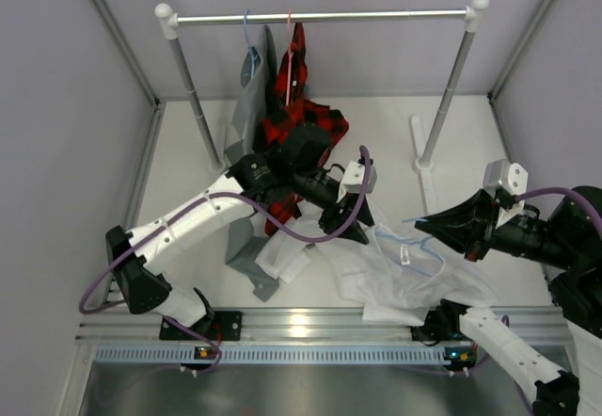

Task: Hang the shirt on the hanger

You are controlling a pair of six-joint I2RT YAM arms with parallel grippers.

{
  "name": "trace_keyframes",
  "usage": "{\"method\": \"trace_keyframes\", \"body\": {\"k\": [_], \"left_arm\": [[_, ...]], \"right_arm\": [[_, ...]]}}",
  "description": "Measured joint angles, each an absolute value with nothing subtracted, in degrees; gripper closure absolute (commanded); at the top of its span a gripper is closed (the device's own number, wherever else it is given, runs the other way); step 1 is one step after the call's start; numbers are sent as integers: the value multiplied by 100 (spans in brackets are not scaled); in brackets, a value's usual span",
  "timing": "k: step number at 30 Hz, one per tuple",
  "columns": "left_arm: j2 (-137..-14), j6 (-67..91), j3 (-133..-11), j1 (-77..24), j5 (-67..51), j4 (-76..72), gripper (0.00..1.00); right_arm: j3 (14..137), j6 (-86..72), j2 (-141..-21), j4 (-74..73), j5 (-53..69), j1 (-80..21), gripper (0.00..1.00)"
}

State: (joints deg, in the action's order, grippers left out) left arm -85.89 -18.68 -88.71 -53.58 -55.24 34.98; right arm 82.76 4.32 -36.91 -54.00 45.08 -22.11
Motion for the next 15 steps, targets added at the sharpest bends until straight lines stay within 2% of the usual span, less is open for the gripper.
{"method": "trace_keyframes", "body": {"k": [8,9,10,15], "left_arm": [[-8602,-1767,-8871,-5513,-5614,3354,66],[-8602,-1741,-8864,-5513,-5614,3312,71],[-8602,-1708,-8858,-5513,-5612,3286,98],[-8602,-1664,-8840,-5509,-5616,3251,100]], "right_arm": [[8230,233,-3760,-5068,4488,-2213,100],[8204,204,-3750,-5006,4482,-2213,100],[8167,150,-3743,-4921,4473,-2213,100],[7909,-148,-3651,-4501,4412,-2213,100]]}}
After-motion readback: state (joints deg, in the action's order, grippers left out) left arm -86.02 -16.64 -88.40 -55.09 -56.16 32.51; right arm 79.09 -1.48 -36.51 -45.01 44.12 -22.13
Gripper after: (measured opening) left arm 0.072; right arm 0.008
